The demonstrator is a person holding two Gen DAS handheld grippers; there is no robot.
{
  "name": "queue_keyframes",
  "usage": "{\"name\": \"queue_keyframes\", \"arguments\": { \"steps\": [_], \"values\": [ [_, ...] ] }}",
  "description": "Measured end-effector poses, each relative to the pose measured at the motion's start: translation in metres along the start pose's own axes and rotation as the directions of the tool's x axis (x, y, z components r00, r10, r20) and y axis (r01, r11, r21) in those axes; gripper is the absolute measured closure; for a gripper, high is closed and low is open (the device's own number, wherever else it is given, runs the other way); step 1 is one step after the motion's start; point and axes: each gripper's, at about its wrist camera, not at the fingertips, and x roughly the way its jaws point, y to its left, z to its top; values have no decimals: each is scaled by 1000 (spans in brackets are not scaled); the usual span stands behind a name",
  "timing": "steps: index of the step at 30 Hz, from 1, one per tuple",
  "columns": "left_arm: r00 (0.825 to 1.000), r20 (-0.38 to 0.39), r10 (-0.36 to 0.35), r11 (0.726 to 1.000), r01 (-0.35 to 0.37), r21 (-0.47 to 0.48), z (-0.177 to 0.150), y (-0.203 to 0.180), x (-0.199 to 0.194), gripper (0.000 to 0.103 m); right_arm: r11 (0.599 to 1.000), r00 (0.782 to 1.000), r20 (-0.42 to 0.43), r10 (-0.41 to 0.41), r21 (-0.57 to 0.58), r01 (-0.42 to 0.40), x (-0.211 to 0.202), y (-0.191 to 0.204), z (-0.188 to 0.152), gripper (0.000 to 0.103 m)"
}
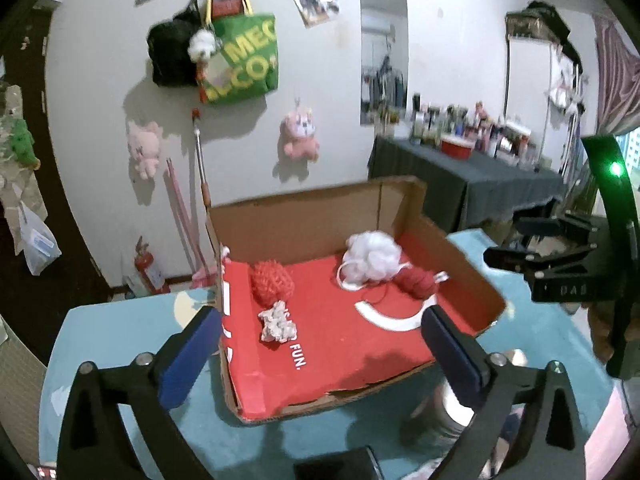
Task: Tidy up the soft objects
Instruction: 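Pull both tools back from the box toward the remaining soft items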
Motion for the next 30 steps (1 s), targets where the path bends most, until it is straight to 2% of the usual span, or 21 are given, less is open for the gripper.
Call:
{"name": "queue_keyframes", "arguments": {
  "steps": [3,6,14,20,26,30],
  "values": [
    [999,50,-3,1000,4,-15,-3,-7,-25,0,1000,998,68,5,-2,-5,-33,6,-8,21],
    [995,101,-7,1000,9,-14,-12,-17,-52,0,1000,992,124,15,-9,-14,-62,14,-19,13],
    [977,211,19,999,-24,23,-51,-52,-107,0,1000,954,298,10,-13,-6,-139,42,-74,12],
    [958,284,39,998,-51,36,-75,-70,-136,0,1000,926,379,-3,-10,8,-170,54,-114,9],
    [958,285,20,1000,-22,5,-99,-79,-144,0,999,894,446,-44,25,37,-186,62,-151,9],
    [950,308,58,998,-59,-5,-116,-83,-145,0,996,881,466,-85,61,64,-191,64,-174,9]
  ]
}}
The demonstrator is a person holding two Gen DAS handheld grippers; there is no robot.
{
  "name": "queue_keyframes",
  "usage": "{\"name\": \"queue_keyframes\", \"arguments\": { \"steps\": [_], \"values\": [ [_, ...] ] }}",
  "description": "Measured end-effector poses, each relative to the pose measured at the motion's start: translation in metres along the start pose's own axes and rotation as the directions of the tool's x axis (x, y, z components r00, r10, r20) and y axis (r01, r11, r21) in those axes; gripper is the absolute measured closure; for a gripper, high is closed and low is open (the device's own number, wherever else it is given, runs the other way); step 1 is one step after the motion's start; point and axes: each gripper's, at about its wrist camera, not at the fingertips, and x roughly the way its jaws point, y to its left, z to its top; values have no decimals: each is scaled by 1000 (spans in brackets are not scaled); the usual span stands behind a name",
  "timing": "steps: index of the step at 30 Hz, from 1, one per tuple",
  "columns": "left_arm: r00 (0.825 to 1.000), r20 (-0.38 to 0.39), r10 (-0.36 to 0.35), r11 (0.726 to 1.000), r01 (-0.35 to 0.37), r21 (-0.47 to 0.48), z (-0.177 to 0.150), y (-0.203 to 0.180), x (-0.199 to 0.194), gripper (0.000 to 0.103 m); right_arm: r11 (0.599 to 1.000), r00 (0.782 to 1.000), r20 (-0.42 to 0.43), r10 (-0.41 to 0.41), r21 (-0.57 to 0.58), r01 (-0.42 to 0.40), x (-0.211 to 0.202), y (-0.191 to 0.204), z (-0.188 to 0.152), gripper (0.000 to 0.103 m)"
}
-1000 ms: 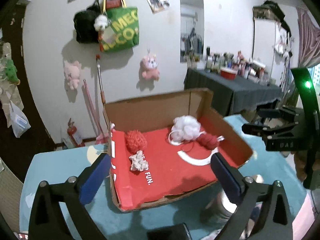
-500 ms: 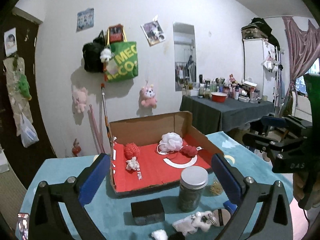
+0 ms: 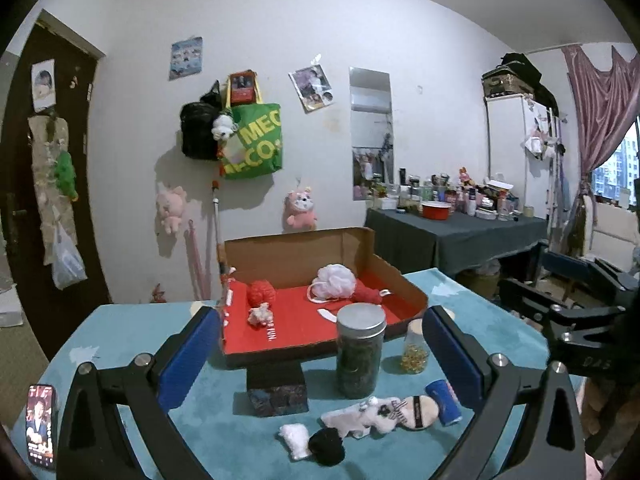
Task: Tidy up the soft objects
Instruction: 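Pull both tools back from the box toward the remaining soft items, then grasp the black pompom with the left tool while the right tool grasps the blue rolled item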
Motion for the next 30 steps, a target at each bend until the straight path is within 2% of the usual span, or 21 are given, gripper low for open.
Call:
{"name": "queue_keyframes", "arguments": {
  "steps": [10,14,22,30],
  "values": [
    [1000,-17,19,1000,-19,-2,-47,-6,2,0,997,999,-4,-47,54,47,-5,0,-49,9],
    [998,-59,-8,999,5,-52,-61,-3,11,0,994,998,-37,-40,99,44,3,-5,-70,9],
    [990,-131,49,997,-56,-49,-94,-2,33,0,988,991,-107,-85,121,98,20,-11,-106,9],
    [974,-226,35,995,-55,-81,-125,1,51,0,986,980,-170,-101,113,121,35,-9,-137,9]
  ]
}}
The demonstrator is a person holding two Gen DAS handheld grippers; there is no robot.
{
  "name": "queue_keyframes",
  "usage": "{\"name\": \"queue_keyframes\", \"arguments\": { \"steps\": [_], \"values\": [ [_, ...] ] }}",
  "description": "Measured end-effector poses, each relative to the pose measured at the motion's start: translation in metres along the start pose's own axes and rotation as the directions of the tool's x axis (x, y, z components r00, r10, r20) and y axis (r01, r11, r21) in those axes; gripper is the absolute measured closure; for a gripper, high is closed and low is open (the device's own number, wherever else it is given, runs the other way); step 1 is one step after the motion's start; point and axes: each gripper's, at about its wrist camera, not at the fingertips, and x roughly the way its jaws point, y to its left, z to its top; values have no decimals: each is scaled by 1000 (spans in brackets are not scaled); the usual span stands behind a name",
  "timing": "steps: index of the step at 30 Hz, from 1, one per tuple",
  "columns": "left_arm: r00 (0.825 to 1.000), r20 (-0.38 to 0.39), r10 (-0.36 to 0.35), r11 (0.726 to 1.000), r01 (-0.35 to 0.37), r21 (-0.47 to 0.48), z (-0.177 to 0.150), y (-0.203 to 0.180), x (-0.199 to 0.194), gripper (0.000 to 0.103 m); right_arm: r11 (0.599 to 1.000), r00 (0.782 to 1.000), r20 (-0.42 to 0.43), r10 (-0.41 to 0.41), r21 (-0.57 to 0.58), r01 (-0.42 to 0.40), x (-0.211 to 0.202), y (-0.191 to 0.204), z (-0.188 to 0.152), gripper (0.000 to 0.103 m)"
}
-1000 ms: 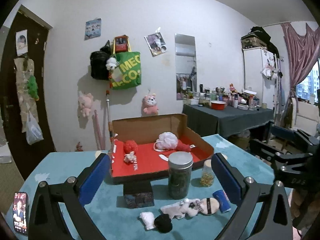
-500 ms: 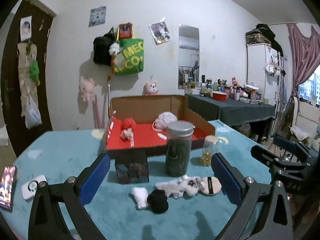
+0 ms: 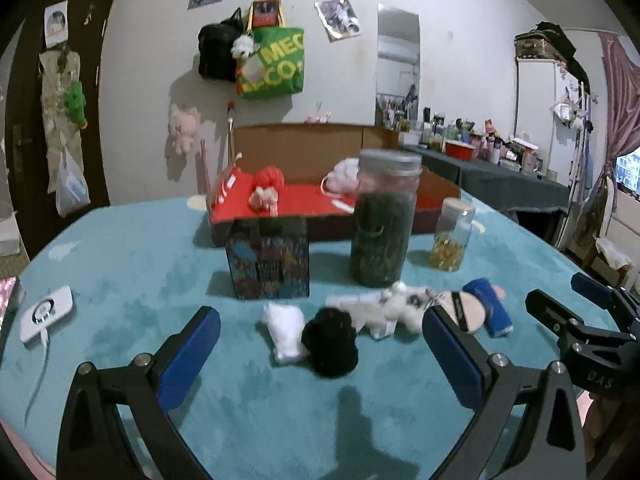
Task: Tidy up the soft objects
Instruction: 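Grasp the black pompom with the left tool while the right tool grasps the blue rolled item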
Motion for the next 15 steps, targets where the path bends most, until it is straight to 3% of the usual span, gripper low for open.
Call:
{"name": "queue_keyframes", "arguments": {
  "steps": [15],
  "values": [
    [996,-85,7,999,-11,-50,-11,22,13,0,1000,994,-100,31,7,-30,19,4,-19,9]
  ]
}}
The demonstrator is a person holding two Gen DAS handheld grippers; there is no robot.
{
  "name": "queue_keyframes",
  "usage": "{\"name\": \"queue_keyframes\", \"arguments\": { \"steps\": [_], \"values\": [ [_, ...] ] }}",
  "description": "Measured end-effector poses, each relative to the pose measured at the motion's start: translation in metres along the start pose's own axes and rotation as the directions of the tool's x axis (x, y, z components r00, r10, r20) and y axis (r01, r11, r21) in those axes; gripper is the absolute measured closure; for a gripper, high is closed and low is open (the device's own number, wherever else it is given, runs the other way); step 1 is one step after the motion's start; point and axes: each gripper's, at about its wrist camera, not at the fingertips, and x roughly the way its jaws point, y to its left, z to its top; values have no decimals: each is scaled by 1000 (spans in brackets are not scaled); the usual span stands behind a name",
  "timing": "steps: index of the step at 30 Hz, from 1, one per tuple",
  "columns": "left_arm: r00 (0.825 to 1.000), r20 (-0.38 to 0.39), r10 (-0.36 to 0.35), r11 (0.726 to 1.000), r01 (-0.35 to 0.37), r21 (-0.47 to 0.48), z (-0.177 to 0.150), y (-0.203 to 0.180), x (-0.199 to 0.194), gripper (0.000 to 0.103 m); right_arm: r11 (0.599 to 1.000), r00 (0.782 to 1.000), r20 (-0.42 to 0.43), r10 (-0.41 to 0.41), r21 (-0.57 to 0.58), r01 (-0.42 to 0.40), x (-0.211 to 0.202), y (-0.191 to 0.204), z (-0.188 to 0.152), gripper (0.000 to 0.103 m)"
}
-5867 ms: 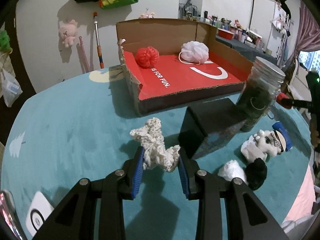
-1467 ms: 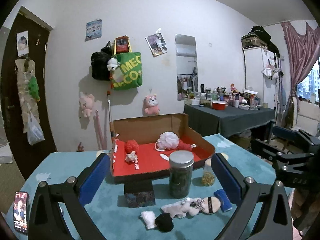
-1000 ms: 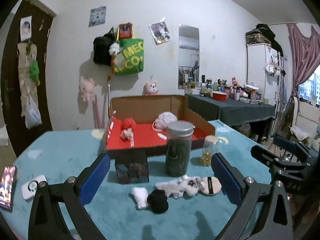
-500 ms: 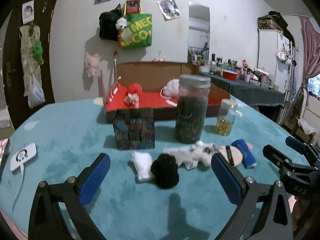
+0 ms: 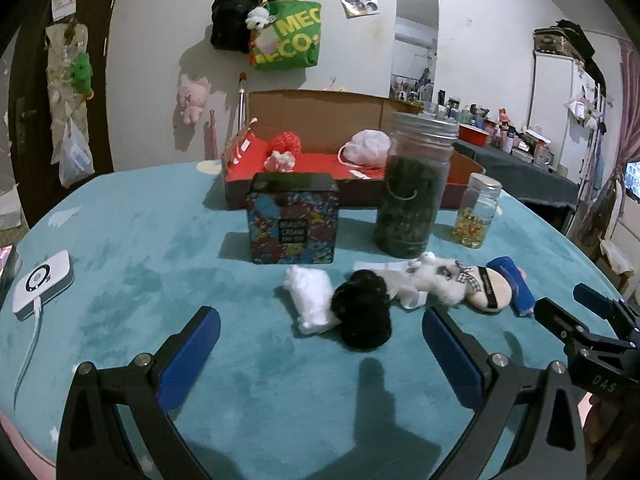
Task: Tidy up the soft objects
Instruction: 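Grasp the black pompom with the left tool while the right tool grasps the blue rolled item, then lift the black pompom and blue rolled item and carry them toward the box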
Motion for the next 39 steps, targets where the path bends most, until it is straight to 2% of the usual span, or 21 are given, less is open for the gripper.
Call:
{"name": "queue_keyframes", "arguments": {
  "steps": [8,13,19,23,24,26,27,28,29,32,33,34,39],
  "values": [
    [1000,-19,9,1000,-9,-3,6,13,4,0,1000,1000,-19,2,2,-1,6,-2,3,9],
    [999,-38,-17,1000,18,8,10,11,8,1,1000,999,-46,16,5,-15,14,-4,7,9],
    [997,-57,-61,996,64,60,15,-2,16,14,998,997,-55,46,-29,-48,18,-2,17,9],
    [993,-81,-82,994,87,64,16,-8,23,28,999,997,-67,42,-29,-44,24,-4,23,10],
    [992,-91,-88,993,95,67,17,-9,26,29,999,996,-73,45,-25,-47,26,-6,23,12],
    [990,-103,-100,992,107,69,17,-10,28,40,998,994,-92,52,-17,-54,31,-7,23,18],
    [989,-107,-106,991,114,71,16,-11,29,44,998,992,-111,64,-10,-65,34,-8,23,25],
    [986,-114,-119,989,128,76,16,-12,30,55,997,989,-128,78,-1,-78,38,-9,22,32],
    [985,-119,-125,987,135,82,16,-14,31,70,995,985,-143,96,11,-95,41,-11,22,36],
    [982,-123,-144,984,155,86,15,-15,30,74,988,974,-164,156,40,-151,46,-14,20,56],
    [983,-116,-140,985,151,86,15,-15,29,75,983,969,-166,182,43,-177,45,-14,21,78],
    [984,-111,-142,984,152,88,16,-16,27,75,977,962,-174,212,57,-205,46,-14,21,80],
    [984,-96,-152,983,160,91,20,-17,20,75,980,973,-112,199,22,-198,30,-7,23,83]
  ]
}}
